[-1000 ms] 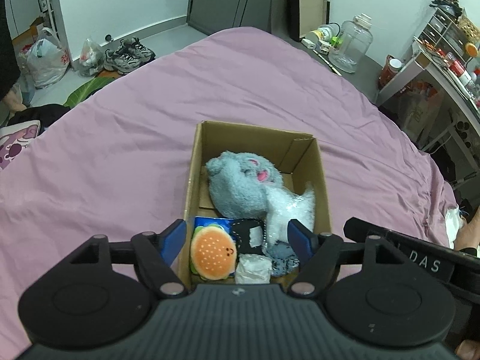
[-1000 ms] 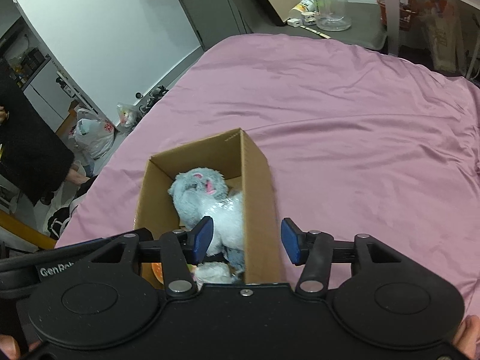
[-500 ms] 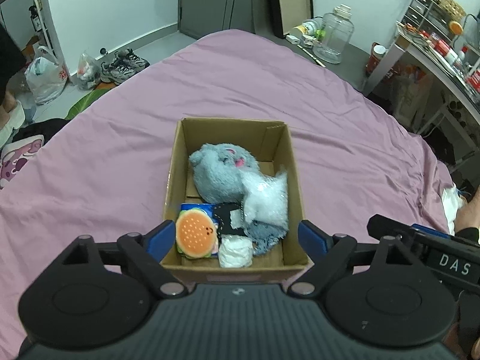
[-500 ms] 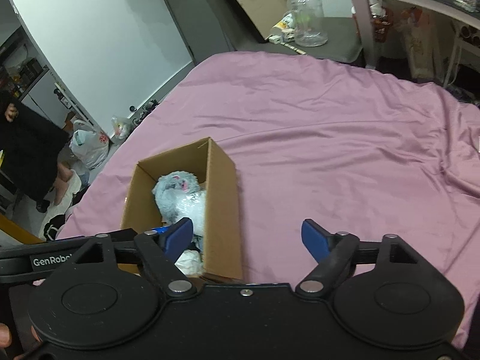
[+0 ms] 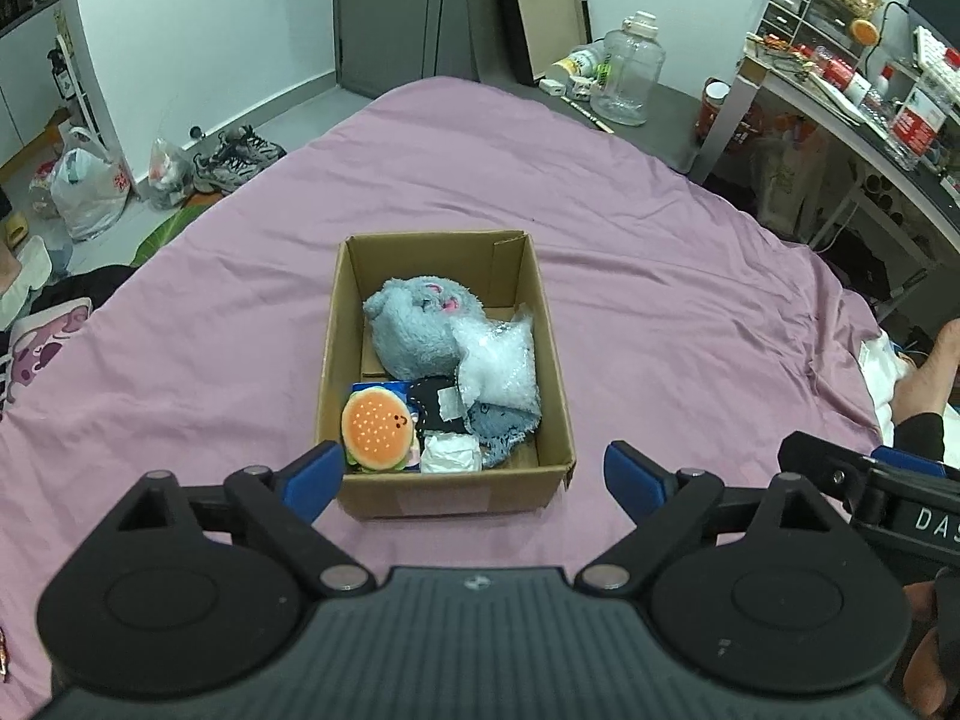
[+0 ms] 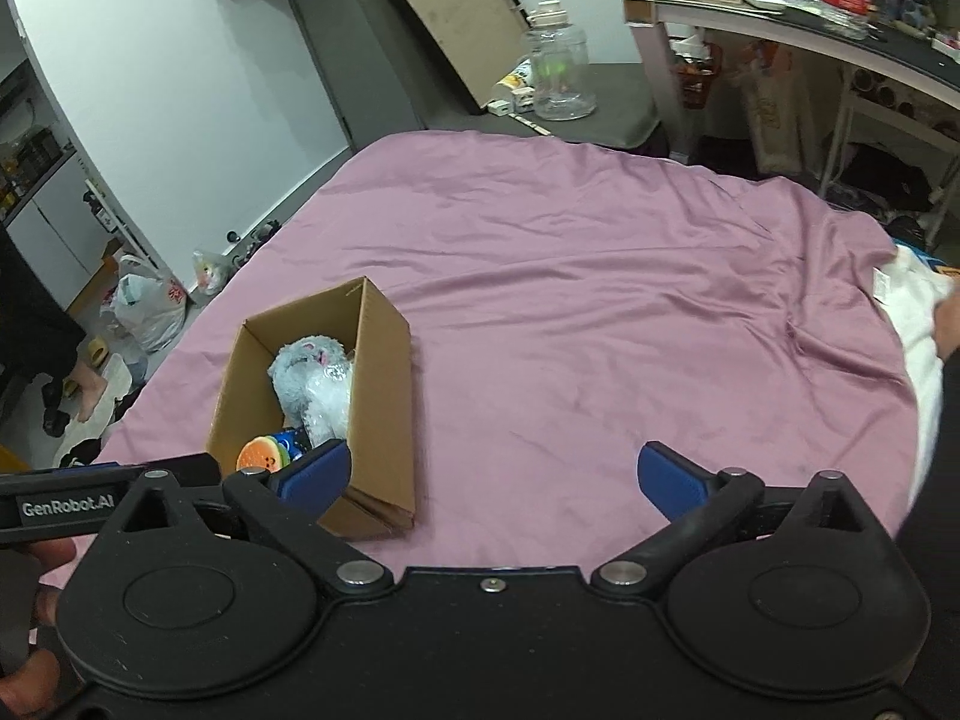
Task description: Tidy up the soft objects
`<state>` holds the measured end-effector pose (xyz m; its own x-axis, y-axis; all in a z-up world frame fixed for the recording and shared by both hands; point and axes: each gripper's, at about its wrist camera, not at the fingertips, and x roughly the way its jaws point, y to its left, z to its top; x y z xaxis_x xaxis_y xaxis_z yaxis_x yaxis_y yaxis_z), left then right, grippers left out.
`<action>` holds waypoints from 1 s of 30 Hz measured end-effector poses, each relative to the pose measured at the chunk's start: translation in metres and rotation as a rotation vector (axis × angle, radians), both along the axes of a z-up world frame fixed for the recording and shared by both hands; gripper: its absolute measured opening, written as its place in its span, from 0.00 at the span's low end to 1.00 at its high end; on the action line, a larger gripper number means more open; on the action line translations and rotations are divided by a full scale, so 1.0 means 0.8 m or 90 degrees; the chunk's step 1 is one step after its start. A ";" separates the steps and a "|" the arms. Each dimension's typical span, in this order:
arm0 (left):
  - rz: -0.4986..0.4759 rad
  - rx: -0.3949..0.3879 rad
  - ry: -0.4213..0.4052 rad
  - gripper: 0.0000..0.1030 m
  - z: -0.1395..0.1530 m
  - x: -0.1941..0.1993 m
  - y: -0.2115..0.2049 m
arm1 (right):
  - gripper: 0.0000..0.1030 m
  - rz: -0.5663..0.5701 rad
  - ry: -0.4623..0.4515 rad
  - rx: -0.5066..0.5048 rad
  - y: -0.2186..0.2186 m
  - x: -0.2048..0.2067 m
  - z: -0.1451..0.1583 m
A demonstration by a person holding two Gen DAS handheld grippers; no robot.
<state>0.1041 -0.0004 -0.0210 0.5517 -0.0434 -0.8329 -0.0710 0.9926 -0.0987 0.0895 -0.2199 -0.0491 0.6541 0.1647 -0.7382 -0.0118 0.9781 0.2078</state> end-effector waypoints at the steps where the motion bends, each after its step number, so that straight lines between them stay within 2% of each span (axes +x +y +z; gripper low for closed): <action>1: -0.003 0.000 -0.002 0.90 0.002 -0.004 0.000 | 1.00 -0.004 -0.001 -0.001 -0.001 -0.005 0.001; 19: -0.027 0.023 -0.059 0.91 0.034 -0.074 0.011 | 1.00 -0.070 -0.063 -0.040 -0.007 -0.087 0.031; 21: -0.027 0.023 -0.066 0.98 0.036 -0.082 0.013 | 1.00 -0.067 -0.070 -0.044 -0.004 -0.095 0.034; 30: -0.029 0.030 -0.093 0.99 0.046 -0.114 0.016 | 1.00 -0.068 -0.097 -0.048 0.006 -0.128 0.045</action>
